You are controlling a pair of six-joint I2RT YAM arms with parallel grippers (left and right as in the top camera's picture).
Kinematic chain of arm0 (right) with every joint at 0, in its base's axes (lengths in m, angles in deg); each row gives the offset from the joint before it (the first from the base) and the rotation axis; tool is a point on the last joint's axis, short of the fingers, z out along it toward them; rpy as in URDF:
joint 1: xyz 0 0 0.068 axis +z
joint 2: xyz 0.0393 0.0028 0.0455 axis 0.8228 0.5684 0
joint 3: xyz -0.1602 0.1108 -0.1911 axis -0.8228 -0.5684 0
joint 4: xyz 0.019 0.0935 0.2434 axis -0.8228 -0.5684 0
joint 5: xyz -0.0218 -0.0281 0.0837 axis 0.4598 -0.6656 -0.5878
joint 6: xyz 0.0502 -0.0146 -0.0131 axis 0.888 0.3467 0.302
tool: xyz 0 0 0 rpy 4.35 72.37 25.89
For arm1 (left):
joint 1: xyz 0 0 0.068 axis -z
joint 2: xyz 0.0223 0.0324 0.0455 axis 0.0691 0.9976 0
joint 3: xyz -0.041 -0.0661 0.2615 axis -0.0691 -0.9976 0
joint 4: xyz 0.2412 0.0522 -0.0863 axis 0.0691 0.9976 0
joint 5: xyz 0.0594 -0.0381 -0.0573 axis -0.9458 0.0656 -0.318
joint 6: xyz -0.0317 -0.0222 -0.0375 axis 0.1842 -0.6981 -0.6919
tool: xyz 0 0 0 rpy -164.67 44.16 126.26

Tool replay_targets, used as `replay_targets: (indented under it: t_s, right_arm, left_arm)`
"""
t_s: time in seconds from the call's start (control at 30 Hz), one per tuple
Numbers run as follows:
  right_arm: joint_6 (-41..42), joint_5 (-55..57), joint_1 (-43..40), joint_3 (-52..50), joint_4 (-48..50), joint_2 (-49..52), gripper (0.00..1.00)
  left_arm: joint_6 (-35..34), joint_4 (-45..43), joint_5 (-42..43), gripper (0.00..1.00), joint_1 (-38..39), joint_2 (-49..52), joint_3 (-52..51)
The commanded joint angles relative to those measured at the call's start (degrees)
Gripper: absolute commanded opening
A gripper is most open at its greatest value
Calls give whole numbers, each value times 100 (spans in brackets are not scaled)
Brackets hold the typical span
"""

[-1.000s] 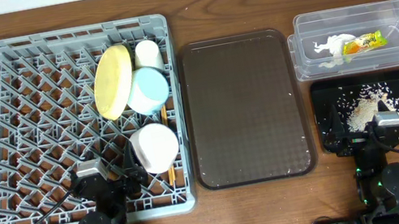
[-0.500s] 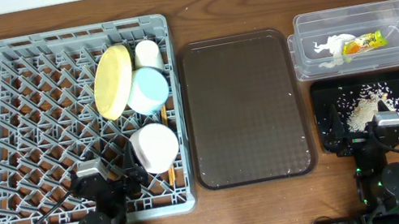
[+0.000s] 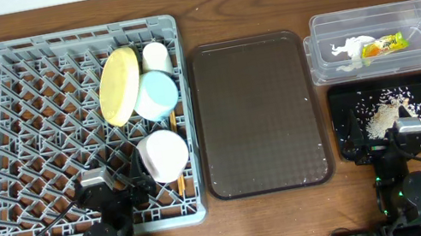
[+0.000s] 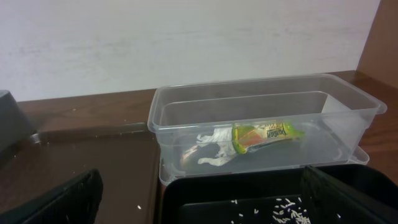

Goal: Sort waste into correct bins and load items into the dishwasher rack

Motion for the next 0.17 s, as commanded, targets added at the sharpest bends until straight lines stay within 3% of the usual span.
replay_targets:
  t_s: [0.0,0.13]
  right_arm:
    - [-55,39,-39,-9,-15,-39,99]
    - [-55,39,-39,-9,-15,-39,99]
  left_arm:
    - [31,271,-9,91,15,-37,-46]
    - [31,271,-7,91,15,-37,-46]
